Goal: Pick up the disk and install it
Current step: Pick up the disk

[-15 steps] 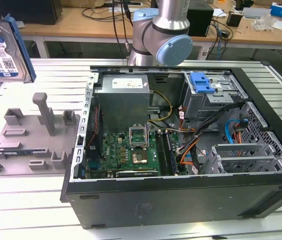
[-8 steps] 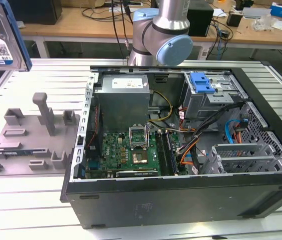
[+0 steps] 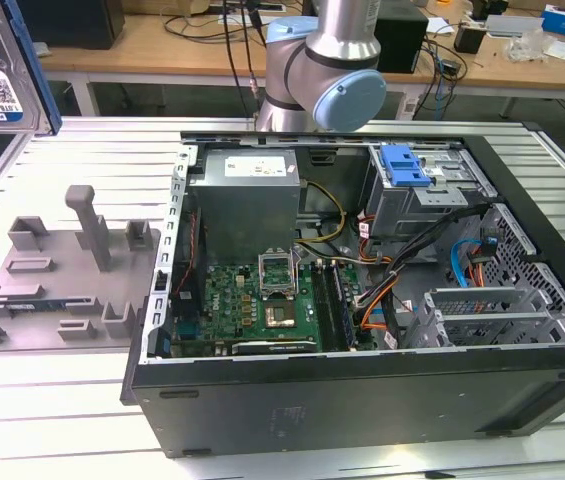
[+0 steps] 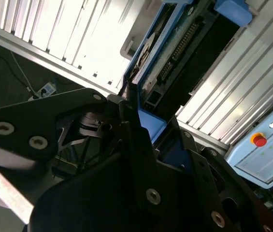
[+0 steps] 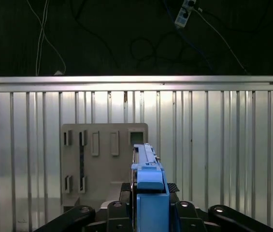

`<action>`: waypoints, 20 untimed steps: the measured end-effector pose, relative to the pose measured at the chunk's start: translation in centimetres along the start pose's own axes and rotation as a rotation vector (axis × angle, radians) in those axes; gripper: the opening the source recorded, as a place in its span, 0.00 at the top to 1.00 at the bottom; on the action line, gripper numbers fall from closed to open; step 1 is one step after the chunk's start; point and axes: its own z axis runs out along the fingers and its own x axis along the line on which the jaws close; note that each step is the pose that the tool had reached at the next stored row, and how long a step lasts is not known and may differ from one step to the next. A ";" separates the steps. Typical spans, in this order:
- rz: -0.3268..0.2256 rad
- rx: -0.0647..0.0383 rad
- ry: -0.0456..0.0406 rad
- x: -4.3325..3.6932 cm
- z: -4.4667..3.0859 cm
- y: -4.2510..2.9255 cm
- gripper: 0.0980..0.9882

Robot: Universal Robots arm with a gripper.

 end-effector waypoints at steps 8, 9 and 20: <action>0.000 -0.004 0.0000 2.92 -0.02 -2.30 0.70; 0.000 -0.004 0.0000 3.24 -0.02 -2.48 0.70; 0.000 -0.007 0.0000 8.20 -0.03 -5.47 0.70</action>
